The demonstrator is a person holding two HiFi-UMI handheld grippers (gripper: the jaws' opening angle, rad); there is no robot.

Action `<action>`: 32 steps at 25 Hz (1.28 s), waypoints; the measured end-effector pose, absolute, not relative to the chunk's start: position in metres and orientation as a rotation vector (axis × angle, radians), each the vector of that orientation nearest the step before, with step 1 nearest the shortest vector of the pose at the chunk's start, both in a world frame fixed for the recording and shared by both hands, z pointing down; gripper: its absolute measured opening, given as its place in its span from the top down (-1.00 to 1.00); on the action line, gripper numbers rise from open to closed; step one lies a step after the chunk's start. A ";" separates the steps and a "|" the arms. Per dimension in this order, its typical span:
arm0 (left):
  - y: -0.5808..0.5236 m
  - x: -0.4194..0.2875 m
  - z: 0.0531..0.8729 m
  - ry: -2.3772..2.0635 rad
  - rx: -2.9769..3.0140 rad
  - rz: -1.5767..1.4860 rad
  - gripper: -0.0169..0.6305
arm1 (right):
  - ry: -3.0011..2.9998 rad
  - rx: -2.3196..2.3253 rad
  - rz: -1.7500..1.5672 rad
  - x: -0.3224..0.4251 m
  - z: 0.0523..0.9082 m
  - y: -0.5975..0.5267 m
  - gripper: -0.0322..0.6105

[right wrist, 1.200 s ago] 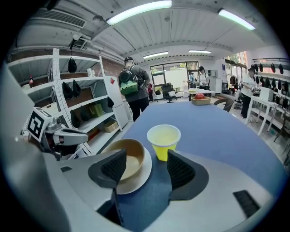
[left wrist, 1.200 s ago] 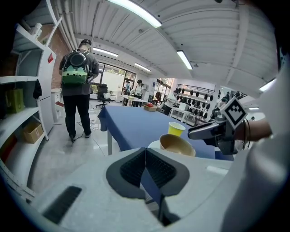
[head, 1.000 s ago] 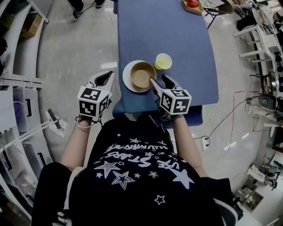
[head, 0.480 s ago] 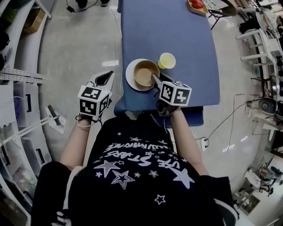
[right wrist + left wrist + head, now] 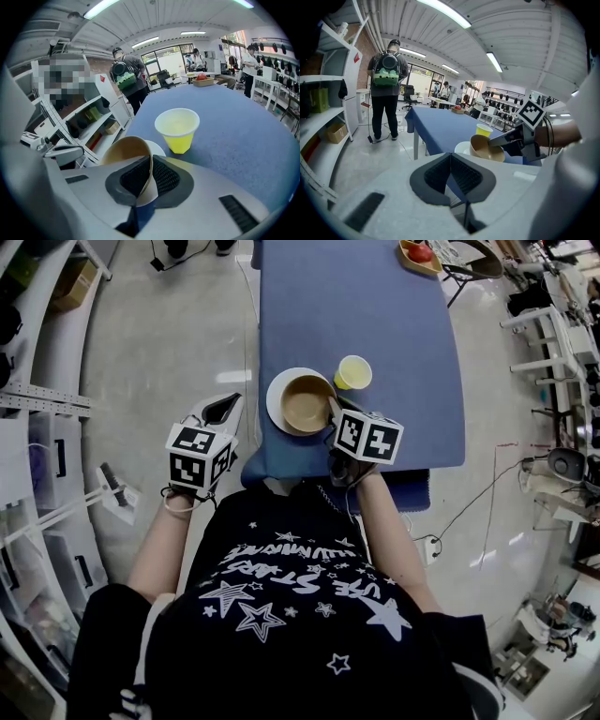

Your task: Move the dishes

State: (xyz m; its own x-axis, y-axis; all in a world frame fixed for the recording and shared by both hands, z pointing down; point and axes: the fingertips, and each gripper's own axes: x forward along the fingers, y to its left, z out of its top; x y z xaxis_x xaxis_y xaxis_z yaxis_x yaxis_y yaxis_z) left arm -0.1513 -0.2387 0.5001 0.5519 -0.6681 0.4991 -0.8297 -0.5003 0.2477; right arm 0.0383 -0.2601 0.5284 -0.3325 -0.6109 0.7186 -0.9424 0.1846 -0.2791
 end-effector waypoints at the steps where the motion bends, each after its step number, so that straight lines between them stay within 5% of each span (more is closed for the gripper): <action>1: -0.239 -0.151 0.500 -1.212 2.328 0.470 0.89 | -2.016 1.453 0.990 0.038 0.526 -0.261 0.83; 32: -0.270 -0.196 0.512 -1.275 2.244 0.464 0.89 | -1.950 1.641 0.996 -0.019 0.510 -0.374 0.83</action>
